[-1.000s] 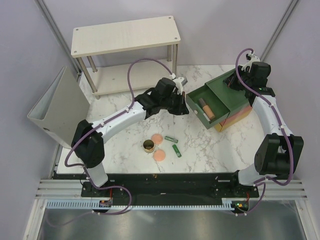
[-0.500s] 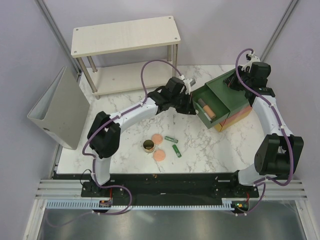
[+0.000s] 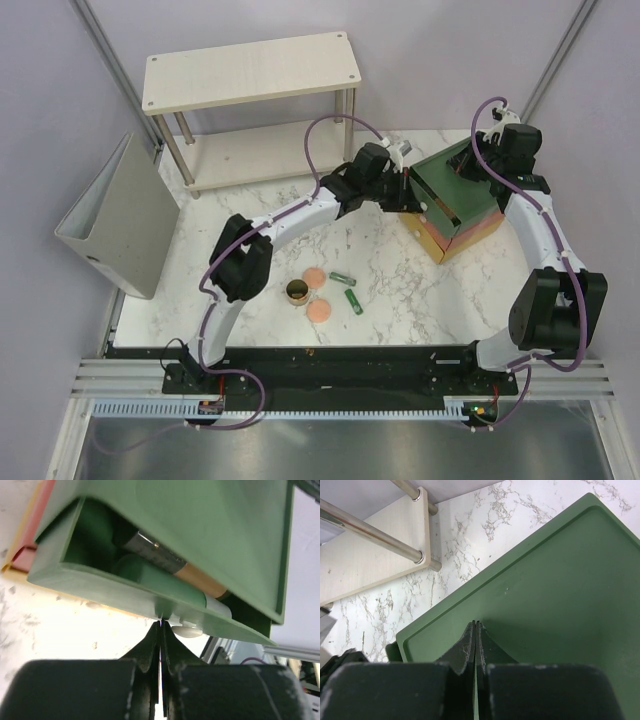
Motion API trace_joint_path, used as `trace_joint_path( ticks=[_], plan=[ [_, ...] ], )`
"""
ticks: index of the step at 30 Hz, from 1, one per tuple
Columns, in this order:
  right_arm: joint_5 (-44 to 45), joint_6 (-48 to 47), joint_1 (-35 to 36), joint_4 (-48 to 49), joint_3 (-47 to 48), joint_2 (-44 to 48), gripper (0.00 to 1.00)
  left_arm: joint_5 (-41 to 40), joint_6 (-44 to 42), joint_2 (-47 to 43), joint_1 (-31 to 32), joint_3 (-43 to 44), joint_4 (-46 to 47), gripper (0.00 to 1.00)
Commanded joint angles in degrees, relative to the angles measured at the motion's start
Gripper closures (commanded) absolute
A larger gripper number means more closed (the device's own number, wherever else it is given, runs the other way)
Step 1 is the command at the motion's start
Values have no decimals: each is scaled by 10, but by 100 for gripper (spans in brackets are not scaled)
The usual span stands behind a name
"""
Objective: Organize the makeup
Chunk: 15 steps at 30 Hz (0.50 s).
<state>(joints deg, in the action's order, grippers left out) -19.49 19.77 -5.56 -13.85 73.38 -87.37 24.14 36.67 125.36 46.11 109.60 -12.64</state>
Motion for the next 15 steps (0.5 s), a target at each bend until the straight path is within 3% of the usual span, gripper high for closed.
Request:
trace_joint_path(
  ticks=[1, 7, 12, 13, 15],
  plan=[
    [17, -20, 7, -178, -47, -46, 100, 62, 76, 44, 19, 74, 87, 98],
    [22, -21, 7, -177, -47, -46, 100, 57, 82, 52, 19, 85, 99, 98],
    [20, -22, 7, -178, -45, -49, 100, 44, 59, -4, 15, 6, 98, 98],
    [20, -22, 7, -178, -45, -50, 100, 44, 58, -13, 15, -26, 101, 95],
    [20, -21, 6, -178, -45, -49, 100, 48, 57, -41, 11, -60, 119, 73]
  ],
)
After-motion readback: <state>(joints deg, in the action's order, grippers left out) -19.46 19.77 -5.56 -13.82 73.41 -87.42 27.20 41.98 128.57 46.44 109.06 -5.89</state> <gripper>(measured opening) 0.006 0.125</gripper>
